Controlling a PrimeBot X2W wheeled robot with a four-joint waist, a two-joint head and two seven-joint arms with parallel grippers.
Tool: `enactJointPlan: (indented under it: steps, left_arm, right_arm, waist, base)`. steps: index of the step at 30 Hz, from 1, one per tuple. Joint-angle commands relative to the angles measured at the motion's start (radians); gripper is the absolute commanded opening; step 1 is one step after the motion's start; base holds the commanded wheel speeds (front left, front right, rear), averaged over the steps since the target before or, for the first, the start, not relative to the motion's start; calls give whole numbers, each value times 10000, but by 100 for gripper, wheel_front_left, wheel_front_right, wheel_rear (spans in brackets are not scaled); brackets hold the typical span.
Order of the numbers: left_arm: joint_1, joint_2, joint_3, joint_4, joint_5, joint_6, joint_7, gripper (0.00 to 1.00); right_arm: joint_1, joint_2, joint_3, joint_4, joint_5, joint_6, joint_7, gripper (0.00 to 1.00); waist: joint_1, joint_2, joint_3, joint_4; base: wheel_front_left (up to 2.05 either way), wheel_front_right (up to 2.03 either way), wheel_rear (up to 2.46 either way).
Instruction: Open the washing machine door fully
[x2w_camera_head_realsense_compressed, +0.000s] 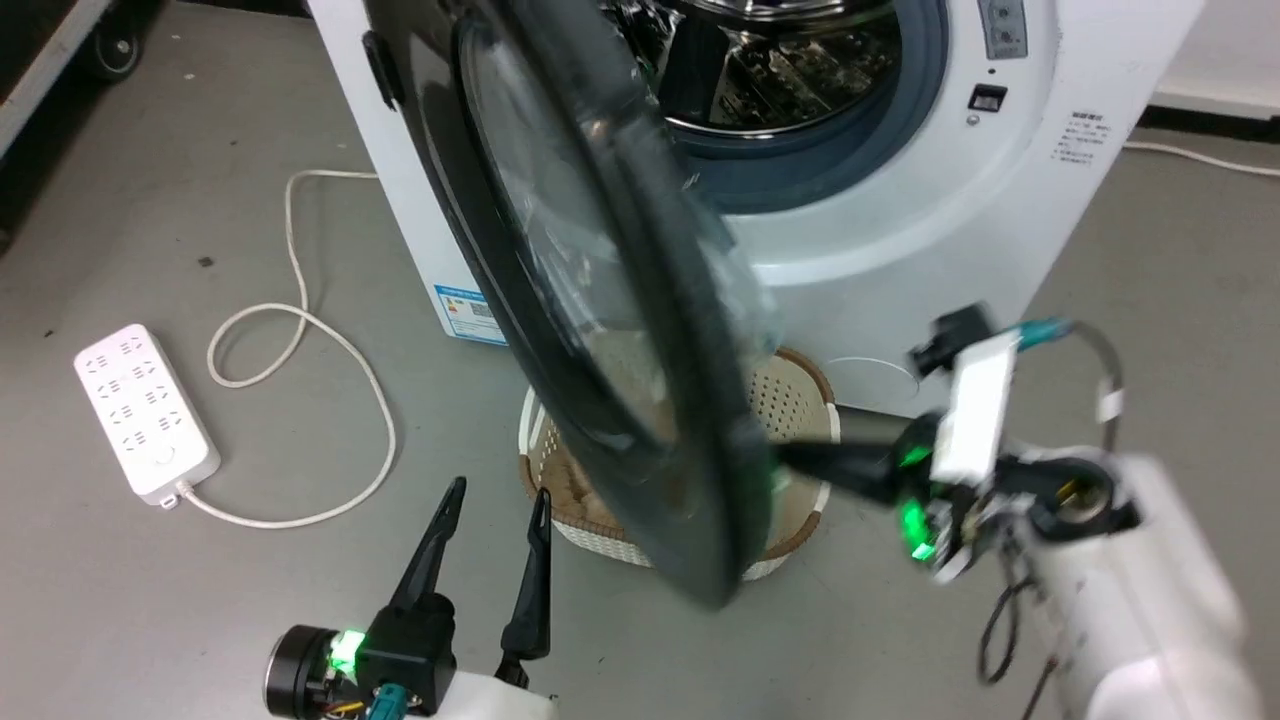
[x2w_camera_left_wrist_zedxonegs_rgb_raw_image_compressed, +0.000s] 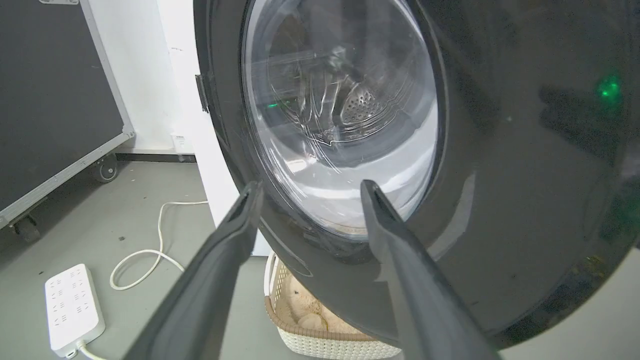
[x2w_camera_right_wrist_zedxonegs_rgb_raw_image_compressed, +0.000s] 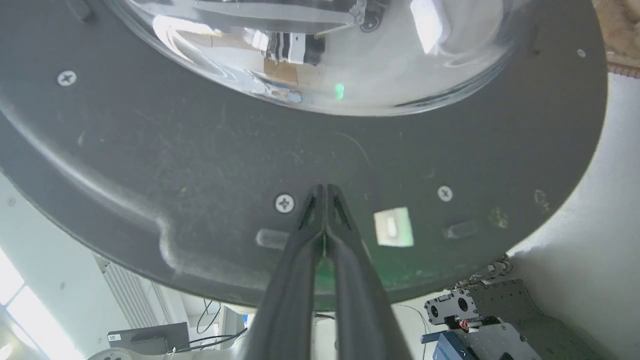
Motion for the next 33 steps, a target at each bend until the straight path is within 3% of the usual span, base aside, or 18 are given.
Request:
enactJointPlan:
  steps: [1,8,12,13,14,15,19,23,28,33]
  left_arm:
    - [125,-18,15,46,-50,-67,-55,100]
    - [228,-50,46,221,-85,-192,-55,100]
    - [214,-65,195,210,-132,-196,-55,100]
    - [219,-66,247,217,-140,-199,-55,100]
    - [228,-67,293,226,-145,-202,-55,100]
    - [241,-68,325,236,-147,-212,-55,100]
    - [293,-72,450,268,-186,-292,-55,100]
    - [304,-80,566,384,-332,-456,-55,100]
    - [249,-24,892,548,-487,-603,-55,100]
    - [436,36,1100,546,-522,-694,-55,100]
  right_arm:
    - [415,72,491,-236,338,10,-166,0]
    - [1143,73,2352,-805,1300,10,-1197,0]
    - [1269,73,2755,-1195,1340,10,-1836,0]
    - [1272,73,2735,-1289,1212,10,-2067,11]
    - [1289,47,2664,-1386,1048,10,-2343,46]
    - [1334,-3,2564,-1482,914,10,-2590,100]
    - [1641,-574,2120,-2434,-167,10,-3981,100]
    - [2252,-2019,2535,-4586,-3438,10,-6740,100]
    - [3252,-2980,2496,-5621,-6372,10,-9868,100]
    - [4336,-2890,1671,-5757,-9367,10,-11850,100]
  waist:
    - [1,0,-58,55]
    - [1,0,-245,171]
    - [1,0,-285,165]
    - [1,0,-316,139]
    - [1,0,-363,108]
    - [1,0,-422,74]
    - [1,0,-684,-119]
    - [1,0,-891,-325]
    - [1,0,-1235,-610]
    - [1,0,-1515,-821]
  base:
    - [0,0,0]
    - [0,0,0]
    - [0,0,0]
    - [0,0,0]
    - [0,0,0]
    - [0,0,0]
    - [0,0,0]
    - [0,0,0]
    - [0,0,0]
    - [0,0,0]
